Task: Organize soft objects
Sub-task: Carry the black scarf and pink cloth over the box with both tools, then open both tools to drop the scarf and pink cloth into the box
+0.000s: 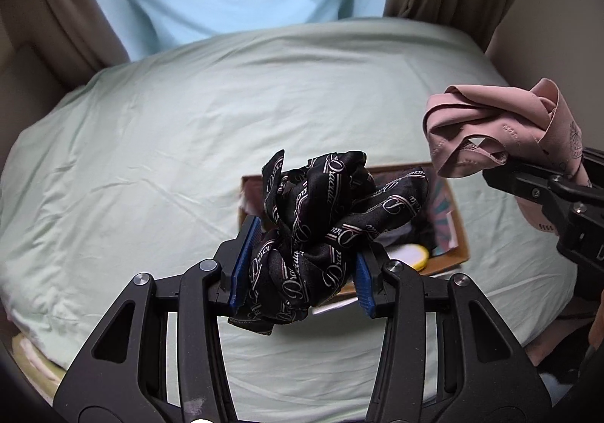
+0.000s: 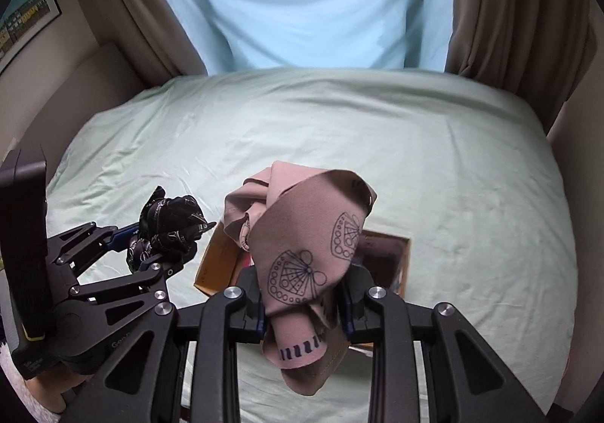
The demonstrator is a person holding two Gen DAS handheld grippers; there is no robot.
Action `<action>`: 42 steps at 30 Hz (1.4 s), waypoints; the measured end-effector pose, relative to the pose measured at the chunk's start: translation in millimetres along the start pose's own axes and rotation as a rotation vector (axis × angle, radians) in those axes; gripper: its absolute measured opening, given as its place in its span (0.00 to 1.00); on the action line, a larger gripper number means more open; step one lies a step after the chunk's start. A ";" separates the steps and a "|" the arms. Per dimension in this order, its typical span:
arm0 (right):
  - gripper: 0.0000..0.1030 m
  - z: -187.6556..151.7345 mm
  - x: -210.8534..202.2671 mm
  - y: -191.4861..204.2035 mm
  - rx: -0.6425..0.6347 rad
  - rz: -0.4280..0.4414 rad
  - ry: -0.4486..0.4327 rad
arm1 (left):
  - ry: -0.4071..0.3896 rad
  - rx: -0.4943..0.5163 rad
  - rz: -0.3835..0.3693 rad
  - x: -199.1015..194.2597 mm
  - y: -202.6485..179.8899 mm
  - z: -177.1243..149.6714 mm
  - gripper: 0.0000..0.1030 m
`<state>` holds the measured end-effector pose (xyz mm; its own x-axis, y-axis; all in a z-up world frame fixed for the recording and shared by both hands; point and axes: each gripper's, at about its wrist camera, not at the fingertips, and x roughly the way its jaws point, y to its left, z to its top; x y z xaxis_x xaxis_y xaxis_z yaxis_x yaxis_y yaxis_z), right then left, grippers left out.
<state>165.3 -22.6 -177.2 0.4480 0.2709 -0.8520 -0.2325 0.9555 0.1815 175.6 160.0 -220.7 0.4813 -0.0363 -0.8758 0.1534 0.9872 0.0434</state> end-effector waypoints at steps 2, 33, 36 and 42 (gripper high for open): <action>0.26 -1.5 14.2 2.1 0.011 0.003 0.035 | 0.043 0.010 0.007 18.9 10.0 -5.1 0.40; 0.84 -1.8 199.8 -55.6 0.429 0.071 0.459 | 0.359 0.074 -0.121 168.2 -21.9 5.5 1.00; 0.93 -1.2 195.0 -59.2 0.404 -0.008 0.458 | 0.400 0.095 -0.095 170.7 -24.1 -2.5 1.00; 0.93 -6.4 188.7 -65.1 0.406 -0.037 0.468 | 0.384 0.059 -0.079 160.5 -18.4 -3.9 1.00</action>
<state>259.4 -34.5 -353.0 0.0021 0.2450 -0.9695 0.1636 0.9564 0.2421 246.6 136.7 -364.0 0.1097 -0.0403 -0.9931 0.2319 0.9726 -0.0139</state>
